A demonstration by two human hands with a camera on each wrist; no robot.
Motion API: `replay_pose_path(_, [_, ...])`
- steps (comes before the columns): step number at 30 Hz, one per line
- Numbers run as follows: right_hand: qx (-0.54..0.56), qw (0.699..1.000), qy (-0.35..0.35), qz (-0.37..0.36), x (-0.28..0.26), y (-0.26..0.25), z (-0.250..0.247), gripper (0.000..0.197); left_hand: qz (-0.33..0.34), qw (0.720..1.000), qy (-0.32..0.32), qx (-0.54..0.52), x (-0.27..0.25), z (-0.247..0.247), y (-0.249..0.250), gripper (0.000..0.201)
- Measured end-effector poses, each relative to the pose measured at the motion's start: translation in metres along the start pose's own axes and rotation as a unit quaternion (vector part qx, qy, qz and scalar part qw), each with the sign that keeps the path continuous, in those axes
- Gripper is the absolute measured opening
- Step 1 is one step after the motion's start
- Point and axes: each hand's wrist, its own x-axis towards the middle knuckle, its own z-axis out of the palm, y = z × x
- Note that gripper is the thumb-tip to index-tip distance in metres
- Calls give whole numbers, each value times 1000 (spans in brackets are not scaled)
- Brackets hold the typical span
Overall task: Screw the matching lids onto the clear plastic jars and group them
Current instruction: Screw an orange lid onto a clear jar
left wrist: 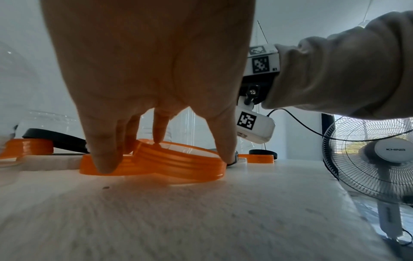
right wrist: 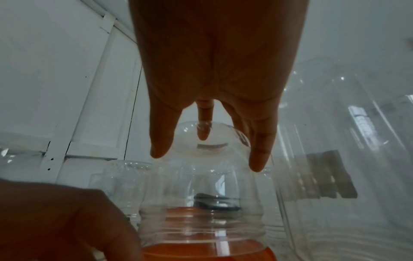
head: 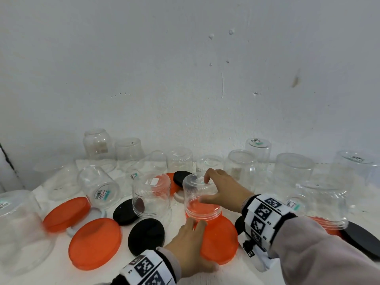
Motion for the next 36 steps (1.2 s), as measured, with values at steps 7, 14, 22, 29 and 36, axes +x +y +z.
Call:
replay_pose_path(7, [16,1000,25,8,-8,0,-4,47,-21,999,28,18,7,5,8,106])
replay_pose_path(14, [23,995,91,-18,-18,-3,0,63,-22,997,60,35,1,2,7,99])
replay_pose_path(22, [-23,989,148,-18,-25,-15,-6,114,-23,995,59,77,0,-3,12,96])
replay_pose_path(29, [-10,984,173,36,-28,-27,-14,110,-31,996,73,37,-5,-19,-5,110])
replay_pose_path(36, [35,979,197,31,-36,-36,-23,116,-57,989,119,-73,-18,-50,-34,113])
